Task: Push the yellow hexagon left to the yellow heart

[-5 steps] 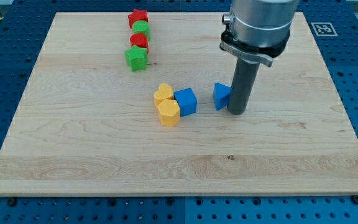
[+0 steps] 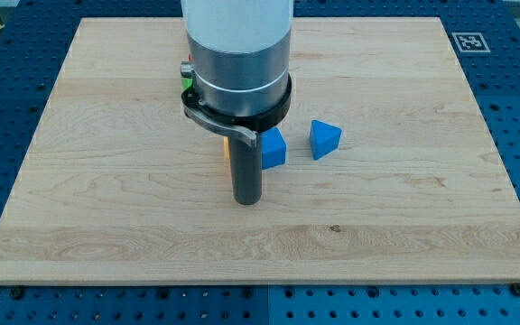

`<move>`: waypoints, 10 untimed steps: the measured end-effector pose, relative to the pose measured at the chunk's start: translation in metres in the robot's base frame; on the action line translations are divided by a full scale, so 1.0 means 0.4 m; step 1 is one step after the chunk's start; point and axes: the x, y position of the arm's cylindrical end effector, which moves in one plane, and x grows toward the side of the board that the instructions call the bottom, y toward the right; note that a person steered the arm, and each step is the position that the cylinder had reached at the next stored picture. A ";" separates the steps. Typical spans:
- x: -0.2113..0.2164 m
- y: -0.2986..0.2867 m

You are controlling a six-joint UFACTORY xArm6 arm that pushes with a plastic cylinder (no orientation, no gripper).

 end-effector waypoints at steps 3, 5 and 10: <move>-0.062 0.140; -0.081 0.001; -0.127 -0.207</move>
